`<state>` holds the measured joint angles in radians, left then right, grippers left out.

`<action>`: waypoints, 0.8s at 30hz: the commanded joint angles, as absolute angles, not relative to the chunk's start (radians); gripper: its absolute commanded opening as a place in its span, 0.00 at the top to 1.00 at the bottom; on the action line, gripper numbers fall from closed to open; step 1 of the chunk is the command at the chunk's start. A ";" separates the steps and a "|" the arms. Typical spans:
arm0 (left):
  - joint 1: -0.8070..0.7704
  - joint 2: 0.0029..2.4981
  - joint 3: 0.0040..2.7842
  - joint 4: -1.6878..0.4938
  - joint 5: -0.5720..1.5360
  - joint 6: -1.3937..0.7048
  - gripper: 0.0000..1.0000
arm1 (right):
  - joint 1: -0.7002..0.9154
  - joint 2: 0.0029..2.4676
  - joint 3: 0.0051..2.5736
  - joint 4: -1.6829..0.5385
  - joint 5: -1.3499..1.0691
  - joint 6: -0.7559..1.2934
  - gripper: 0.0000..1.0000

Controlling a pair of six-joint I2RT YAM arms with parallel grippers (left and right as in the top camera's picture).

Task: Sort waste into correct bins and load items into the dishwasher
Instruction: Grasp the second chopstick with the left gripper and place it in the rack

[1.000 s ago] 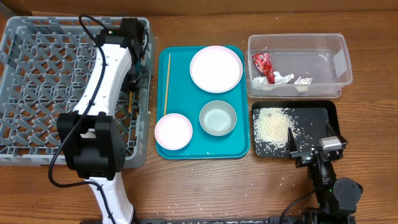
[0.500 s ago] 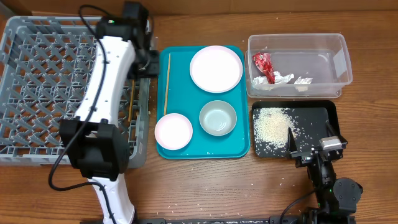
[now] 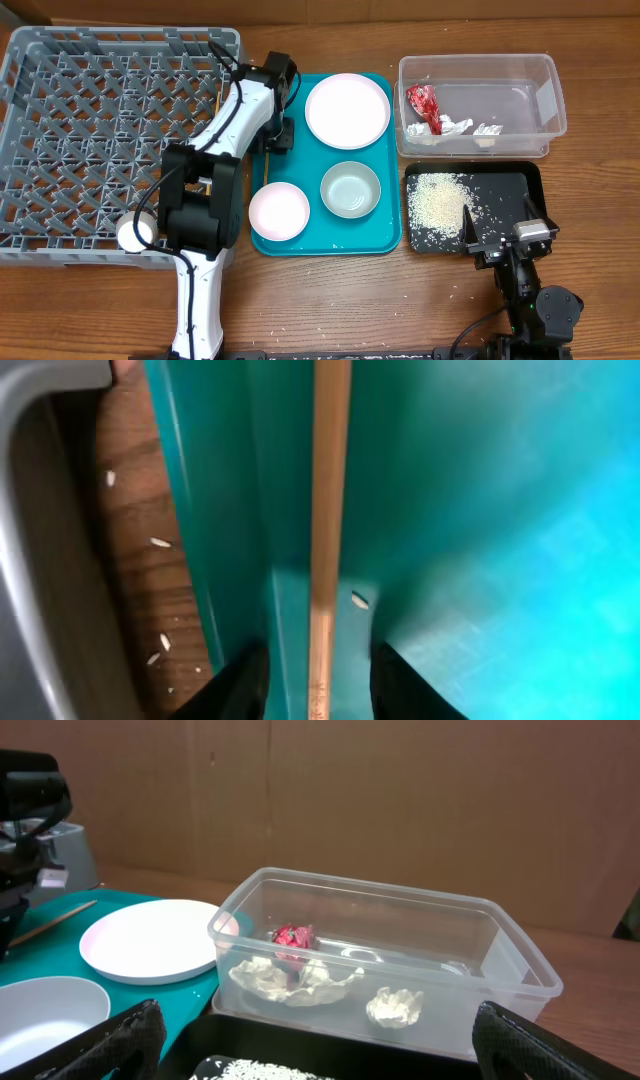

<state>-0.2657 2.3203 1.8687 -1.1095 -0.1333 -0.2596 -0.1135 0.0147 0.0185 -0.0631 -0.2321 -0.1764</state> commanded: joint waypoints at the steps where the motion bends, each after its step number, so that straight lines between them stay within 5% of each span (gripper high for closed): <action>1: -0.262 2.349 1.866 -1.109 -0.114 -0.272 0.80 | -0.118 0.003 0.008 -0.057 -0.233 -0.171 0.00; 2: -0.263 2.348 1.868 -1.111 -0.076 -0.268 0.96 | -0.118 0.003 0.008 -0.057 -0.233 -0.171 0.00; 9: -0.227 2.296 2.046 -1.264 0.104 -0.242 0.96 | -0.118 0.003 0.008 -0.057 -0.233 -0.171 0.00; 19: -0.109 2.129 2.206 -1.509 -0.266 -0.163 0.96 | -0.118 0.003 0.008 -0.057 -0.233 -0.171 0.00; 24: -0.080 2.135 2.067 -1.457 -0.232 -0.130 0.96 | -0.118 0.003 0.008 -0.057 -0.233 -0.171 0.00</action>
